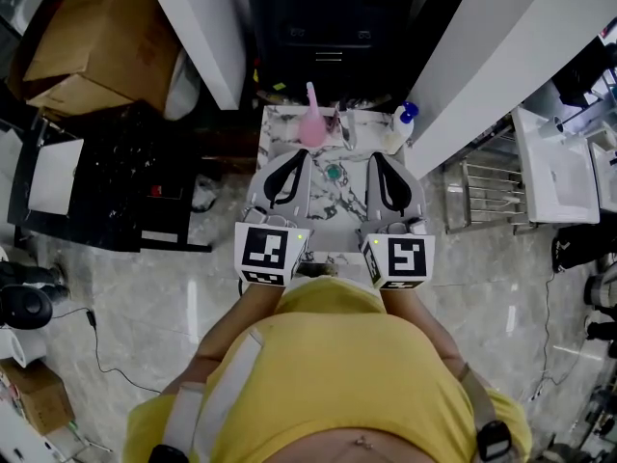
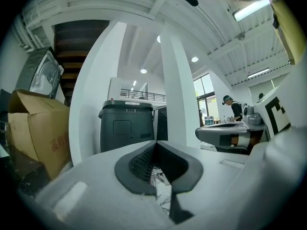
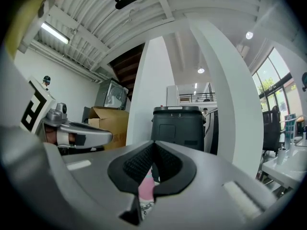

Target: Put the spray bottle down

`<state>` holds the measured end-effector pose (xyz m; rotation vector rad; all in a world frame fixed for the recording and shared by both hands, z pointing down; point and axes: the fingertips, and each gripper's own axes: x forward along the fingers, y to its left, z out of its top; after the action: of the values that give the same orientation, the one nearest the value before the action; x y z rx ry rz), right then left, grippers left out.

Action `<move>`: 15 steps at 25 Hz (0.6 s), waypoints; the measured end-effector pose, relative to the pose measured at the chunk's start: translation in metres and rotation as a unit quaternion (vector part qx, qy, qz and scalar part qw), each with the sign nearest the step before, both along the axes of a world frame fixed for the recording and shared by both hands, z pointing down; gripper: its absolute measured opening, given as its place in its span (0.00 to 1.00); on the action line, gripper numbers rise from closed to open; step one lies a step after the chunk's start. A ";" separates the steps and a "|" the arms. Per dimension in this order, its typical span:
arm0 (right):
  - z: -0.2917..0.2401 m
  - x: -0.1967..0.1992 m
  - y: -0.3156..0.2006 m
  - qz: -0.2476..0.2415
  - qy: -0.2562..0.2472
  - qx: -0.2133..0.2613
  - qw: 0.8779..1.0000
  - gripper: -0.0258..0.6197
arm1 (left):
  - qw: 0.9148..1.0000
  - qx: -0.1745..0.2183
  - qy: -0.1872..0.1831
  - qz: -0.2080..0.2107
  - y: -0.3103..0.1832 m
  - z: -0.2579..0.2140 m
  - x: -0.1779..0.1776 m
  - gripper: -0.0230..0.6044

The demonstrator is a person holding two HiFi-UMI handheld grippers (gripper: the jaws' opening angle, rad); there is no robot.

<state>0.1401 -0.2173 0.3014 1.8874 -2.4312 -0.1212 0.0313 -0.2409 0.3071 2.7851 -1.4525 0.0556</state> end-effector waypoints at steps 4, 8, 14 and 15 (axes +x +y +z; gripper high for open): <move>0.001 0.005 -0.002 -0.002 -0.004 -0.001 1.000 0.04 | 1.000 -0.002 0.003 0.002 -0.001 0.000 0.005 0.04; 0.004 0.007 -0.003 -0.009 -0.006 0.000 1.000 0.04 | 1.000 -0.001 0.004 0.001 0.000 0.000 0.009 0.04; 0.010 0.011 -0.003 -0.023 -0.012 -0.001 1.000 0.04 | 1.000 -0.005 0.006 -0.005 0.005 0.005 0.017 0.04; 0.010 0.012 -0.002 -0.026 -0.010 0.000 1.000 0.04 | 1.000 -0.006 0.006 -0.007 0.006 0.006 0.018 0.04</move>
<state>0.1522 -0.2190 0.3114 1.8342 -2.4948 -0.1038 0.0489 -0.2350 0.3128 2.7611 -1.4635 0.0481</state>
